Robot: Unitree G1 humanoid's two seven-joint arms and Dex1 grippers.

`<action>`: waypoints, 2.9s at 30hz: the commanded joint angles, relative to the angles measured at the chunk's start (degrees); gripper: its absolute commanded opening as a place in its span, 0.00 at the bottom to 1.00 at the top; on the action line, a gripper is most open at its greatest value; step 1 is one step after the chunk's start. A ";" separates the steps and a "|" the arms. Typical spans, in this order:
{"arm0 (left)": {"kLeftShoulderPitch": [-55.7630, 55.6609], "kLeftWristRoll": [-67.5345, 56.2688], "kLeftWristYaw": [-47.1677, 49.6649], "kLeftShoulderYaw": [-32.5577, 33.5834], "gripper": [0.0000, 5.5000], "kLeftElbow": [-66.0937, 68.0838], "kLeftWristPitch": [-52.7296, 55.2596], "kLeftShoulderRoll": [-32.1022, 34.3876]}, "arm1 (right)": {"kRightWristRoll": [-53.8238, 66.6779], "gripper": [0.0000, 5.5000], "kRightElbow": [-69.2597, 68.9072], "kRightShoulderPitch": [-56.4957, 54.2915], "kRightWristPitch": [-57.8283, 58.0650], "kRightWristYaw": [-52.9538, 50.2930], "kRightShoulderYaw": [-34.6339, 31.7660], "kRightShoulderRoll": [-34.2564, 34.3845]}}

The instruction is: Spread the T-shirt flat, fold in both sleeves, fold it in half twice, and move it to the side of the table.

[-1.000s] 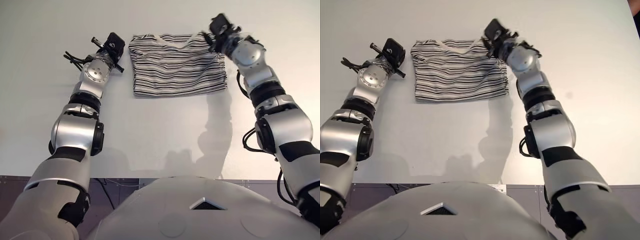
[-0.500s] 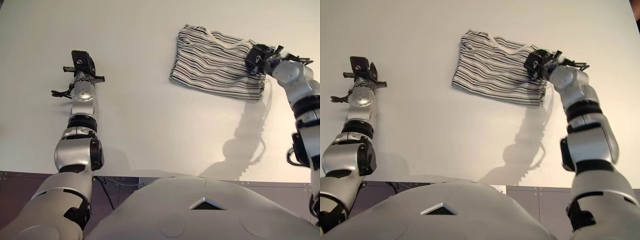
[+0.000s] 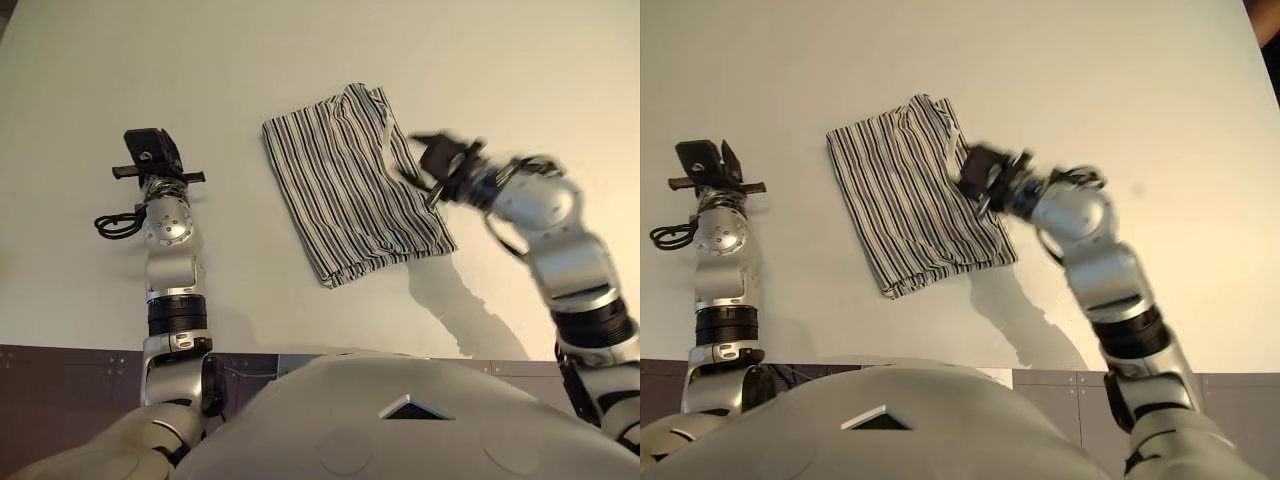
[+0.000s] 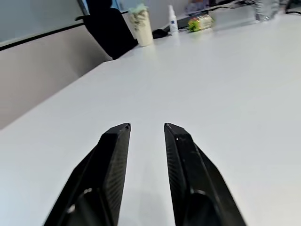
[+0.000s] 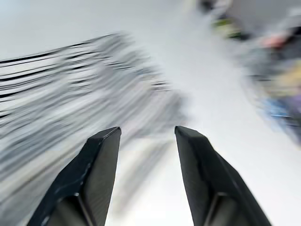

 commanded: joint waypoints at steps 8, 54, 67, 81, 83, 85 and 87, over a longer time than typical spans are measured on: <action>8.18 -14.32 -30.62 -15.93 0.24 -28.77 7.56 3.03 | -5.74 0.38 14.37 15.71 -16.52 4.28 8.00 -8.14; 8.62 -2.51 -51.54 -36.99 0.24 -28.57 12.76 19.08 | 8.28 0.38 14.56 6.56 -14.22 5.26 -7.63 -2.36; 9.59 0.69 -52.79 -31.65 0.24 -27.35 2.32 25.59 | 8.11 0.38 4.78 11.43 -15.02 6.10 -3.78 -2.08; 27.58 8.86 -59.77 -17.68 0.44 -28.54 -22.24 42.67 | -14.49 0.39 17.99 21.45 -57.79 8.32 -2.53 -20.83; 23.97 15.70 -57.28 -20.97 0.50 -21.54 -29.84 42.59 | -17.23 0.39 20.98 19.10 -61.91 6.72 0.39 -18.70; 18.87 20.41 -55.32 -24.33 0.52 -16.04 -35.52 40.61 | -18.38 0.39 22.86 17.22 -64.58 5.81 2.38 -17.33; 15.26 21.79 -54.33 -26.94 0.52 -12.49 -39.32 38.61 | -18.63 0.39 23.87 15.84 -66.77 5.72 3.66 -16.97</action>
